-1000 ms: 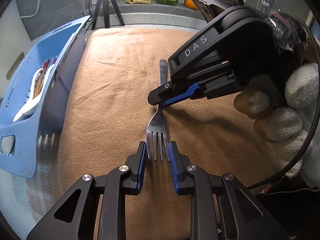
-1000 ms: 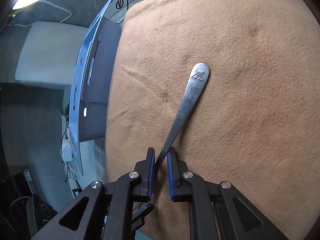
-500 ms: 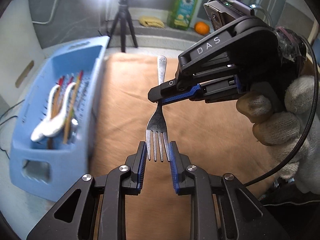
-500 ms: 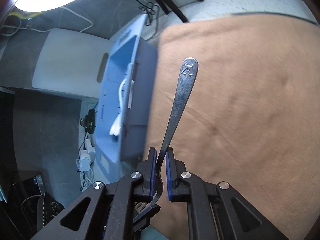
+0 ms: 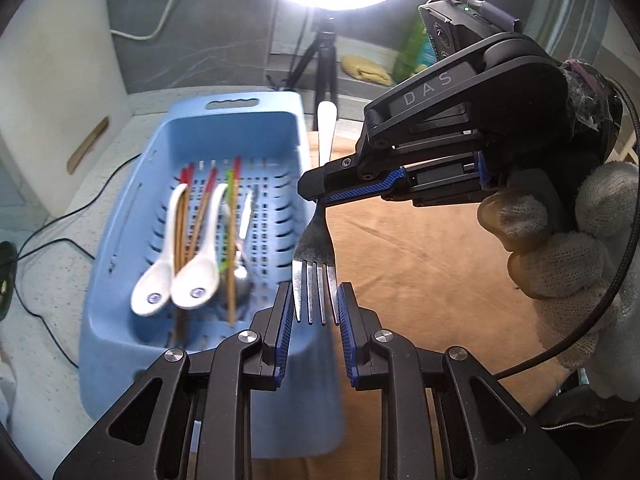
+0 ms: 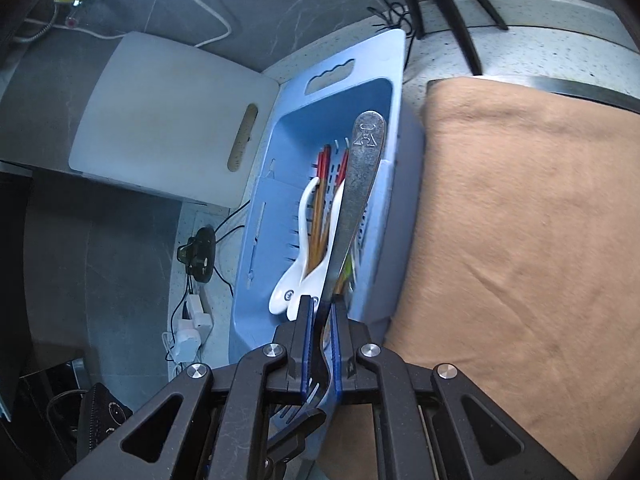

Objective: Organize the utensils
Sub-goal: 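Lift the silver fork with the right tool and carry it over the basket, then lower the fork into the basket and open the right tool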

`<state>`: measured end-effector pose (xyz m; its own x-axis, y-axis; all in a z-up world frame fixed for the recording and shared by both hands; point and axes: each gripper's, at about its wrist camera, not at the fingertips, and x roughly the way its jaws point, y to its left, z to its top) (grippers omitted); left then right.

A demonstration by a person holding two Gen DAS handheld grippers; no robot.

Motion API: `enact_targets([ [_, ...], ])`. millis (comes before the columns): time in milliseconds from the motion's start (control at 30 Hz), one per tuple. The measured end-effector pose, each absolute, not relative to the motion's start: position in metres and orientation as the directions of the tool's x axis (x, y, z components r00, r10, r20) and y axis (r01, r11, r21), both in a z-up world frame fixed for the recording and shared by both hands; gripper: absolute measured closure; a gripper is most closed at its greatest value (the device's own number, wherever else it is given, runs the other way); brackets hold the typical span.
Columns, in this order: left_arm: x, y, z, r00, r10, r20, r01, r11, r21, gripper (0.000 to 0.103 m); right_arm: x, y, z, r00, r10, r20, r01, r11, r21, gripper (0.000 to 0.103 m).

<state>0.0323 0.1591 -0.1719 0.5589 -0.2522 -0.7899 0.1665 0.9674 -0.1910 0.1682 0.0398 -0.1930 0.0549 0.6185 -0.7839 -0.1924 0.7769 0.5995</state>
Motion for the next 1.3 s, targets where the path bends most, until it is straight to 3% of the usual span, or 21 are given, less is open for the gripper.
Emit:
enact_targets([
  [700,0.056,0.175,-0.186,0.508,-0.272,-0.817,0.149,0.962,-0.228,0.082,0.186,0.064,-0.209,0.041,0.544,-0.838,-0.214,0.824,0.524,0.092],
  [933,0.056,0.175,-0.188,0.499,-0.258,-0.827,0.131,0.966,-0.222,0.080,0.186,0.064,-0.194,0.080,0.543,-0.836,-0.257,0.821,0.509,0.082],
  [1300,0.050,0.174,-0.183,0.517,-0.254,-0.817,0.116,0.967,-0.227,0.080,0.182,0.057,-0.176,0.117,0.543,-0.832,-0.303,0.817,0.491,0.078],
])
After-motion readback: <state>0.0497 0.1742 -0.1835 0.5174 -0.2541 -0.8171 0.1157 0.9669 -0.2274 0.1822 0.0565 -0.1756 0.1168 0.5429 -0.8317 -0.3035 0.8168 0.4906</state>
